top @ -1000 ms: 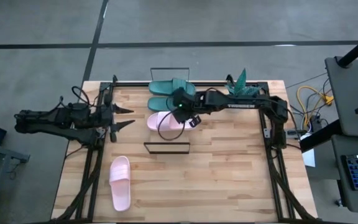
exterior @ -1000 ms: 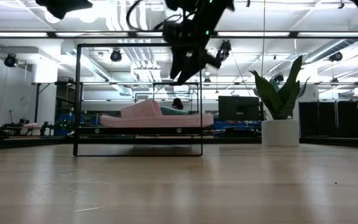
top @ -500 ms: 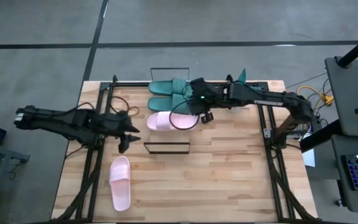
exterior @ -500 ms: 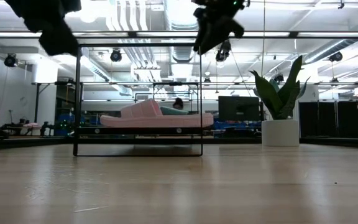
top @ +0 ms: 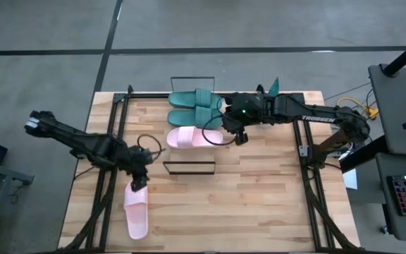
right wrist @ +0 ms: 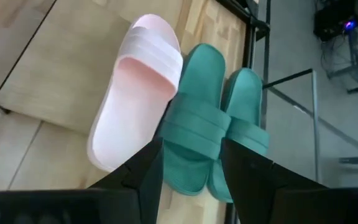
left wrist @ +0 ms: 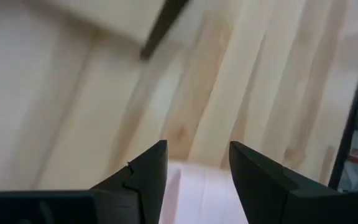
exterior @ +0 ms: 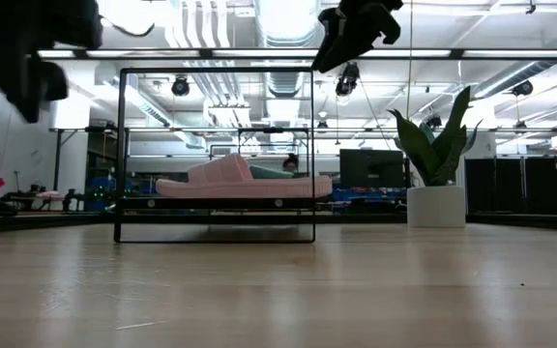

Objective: Pick and place slides into the shelf
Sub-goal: Put the pink slides on the shelf

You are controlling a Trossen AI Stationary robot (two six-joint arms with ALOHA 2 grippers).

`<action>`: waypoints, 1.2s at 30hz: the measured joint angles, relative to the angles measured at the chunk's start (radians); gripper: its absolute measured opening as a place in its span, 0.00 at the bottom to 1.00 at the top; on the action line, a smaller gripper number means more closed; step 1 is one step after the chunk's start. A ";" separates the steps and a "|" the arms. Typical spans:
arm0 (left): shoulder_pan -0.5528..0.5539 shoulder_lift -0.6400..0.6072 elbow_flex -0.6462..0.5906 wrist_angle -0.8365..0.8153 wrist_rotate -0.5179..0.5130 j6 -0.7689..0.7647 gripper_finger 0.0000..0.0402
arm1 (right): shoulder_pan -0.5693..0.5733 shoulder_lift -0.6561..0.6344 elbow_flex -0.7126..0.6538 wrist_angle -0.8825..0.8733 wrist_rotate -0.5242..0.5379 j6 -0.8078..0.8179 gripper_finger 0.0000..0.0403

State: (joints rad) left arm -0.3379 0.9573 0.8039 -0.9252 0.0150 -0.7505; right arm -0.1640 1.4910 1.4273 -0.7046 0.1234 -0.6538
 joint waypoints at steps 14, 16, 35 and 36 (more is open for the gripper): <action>-0.366 0.317 0.143 -0.075 0.010 -0.516 0.39 | 0.000 0.002 -0.051 0.059 -0.002 0.044 0.37; -0.396 0.382 0.197 -0.101 0.005 -0.534 0.39 | 0.000 0.002 -0.051 0.064 -0.002 0.044 0.37; -0.559 0.897 0.610 -0.593 -0.042 -0.579 0.39 | 0.000 0.002 -0.051 0.097 -0.079 0.043 0.37; -0.562 0.904 0.608 -0.596 -0.043 -0.579 0.39 | 0.000 0.002 -0.051 0.097 -0.079 0.043 0.37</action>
State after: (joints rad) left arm -0.9001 1.8611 1.4119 -1.5211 -0.0278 -1.3298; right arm -0.1638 1.4933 1.3762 -0.6074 0.0441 -0.6109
